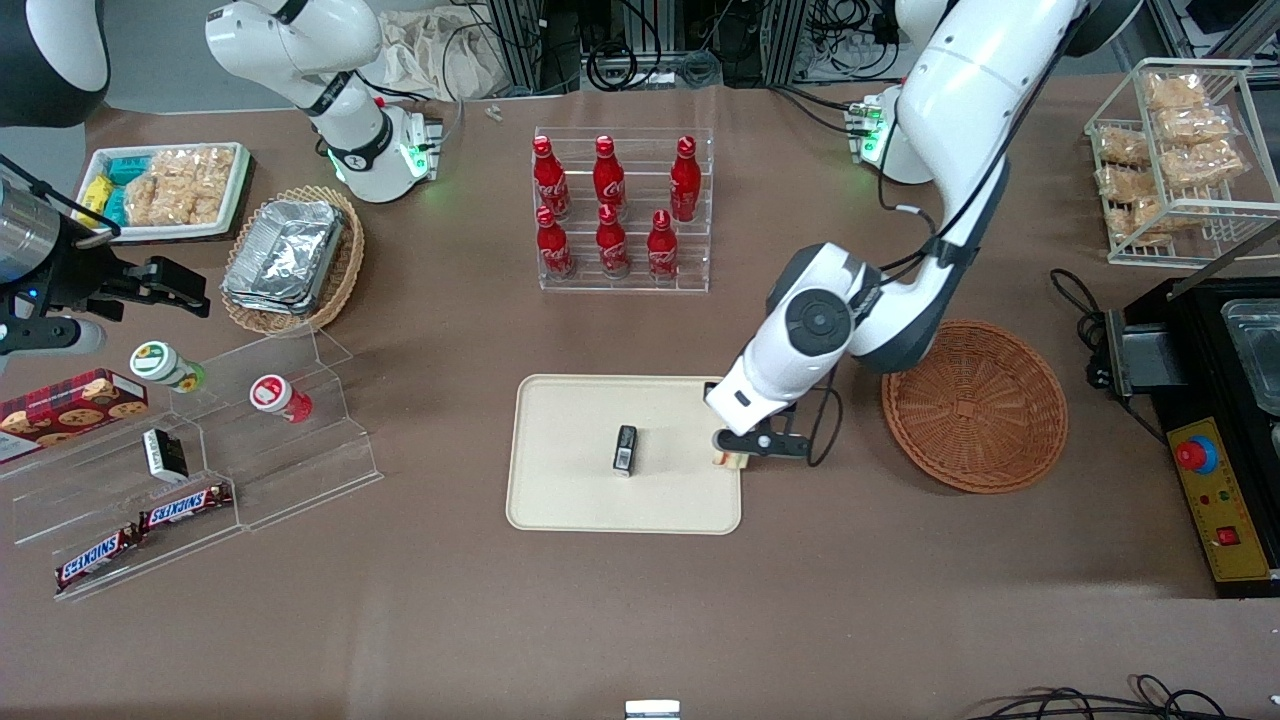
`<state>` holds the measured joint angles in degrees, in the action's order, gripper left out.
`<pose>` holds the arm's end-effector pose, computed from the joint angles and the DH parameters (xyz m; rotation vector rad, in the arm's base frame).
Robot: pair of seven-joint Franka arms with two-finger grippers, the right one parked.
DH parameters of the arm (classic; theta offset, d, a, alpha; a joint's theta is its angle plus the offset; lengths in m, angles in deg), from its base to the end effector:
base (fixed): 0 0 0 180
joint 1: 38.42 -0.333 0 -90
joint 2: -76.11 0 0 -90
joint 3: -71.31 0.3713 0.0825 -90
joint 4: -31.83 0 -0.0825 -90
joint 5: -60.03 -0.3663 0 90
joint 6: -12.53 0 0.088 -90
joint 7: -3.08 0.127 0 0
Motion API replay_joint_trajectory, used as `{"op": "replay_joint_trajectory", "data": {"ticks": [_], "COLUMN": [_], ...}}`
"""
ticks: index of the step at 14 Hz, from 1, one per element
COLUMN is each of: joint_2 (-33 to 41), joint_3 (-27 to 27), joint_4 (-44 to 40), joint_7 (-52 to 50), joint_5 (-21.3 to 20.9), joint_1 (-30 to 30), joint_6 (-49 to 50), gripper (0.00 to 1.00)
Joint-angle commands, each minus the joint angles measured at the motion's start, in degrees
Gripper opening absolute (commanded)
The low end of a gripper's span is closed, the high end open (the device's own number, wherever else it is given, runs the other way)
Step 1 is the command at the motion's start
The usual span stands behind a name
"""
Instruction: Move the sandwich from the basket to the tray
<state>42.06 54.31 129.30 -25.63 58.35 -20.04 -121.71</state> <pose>0.5876 -0.3801 0.3053 2.9809 -0.1222 -0.0194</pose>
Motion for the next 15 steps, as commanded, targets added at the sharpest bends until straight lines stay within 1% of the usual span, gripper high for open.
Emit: {"op": "replay_joint_trajectory", "data": {"ticks": [1,3,4,5,6,7,8,10,13,15], "joint_2": [-6.1,-7.7,-8.48,-9.19,-9.98,-10.33,-10.25,-8.33,-0.26,5.72], "joint_3": [0.39,0.65,0.74,0.92,1.0,1.01,1.01,0.92,1.88,4.51], "joint_4": [-6.75,-7.12,-7.29,-7.82,-8.08,-8.43,-8.52,-8.61,-8.52,-8.87], "joint_7": [0.58,0.5,0.32,-0.55,-1.78,-2.14,-2.4,-5.46,-12.83,-12.7], "joint_5": [-1.13,-1.91,-2.09,-2.18,-2.35,-3.4,-4.19,-4.29,-4.2,-3.33], "joint_1": [1.03,1.13,1.04,1.12,1.13,1.04,1.04,0.43,0.25,-0.28], "joint_6": [0.47,0.29,-0.32,-1.54,-2.51,-2.78,-2.78,-2.61,-0.43,8.5], "gripper": [0.0,0.01,0.11,0.24,0.55,0.8,1.0,1.0,1.0,1.0]}}
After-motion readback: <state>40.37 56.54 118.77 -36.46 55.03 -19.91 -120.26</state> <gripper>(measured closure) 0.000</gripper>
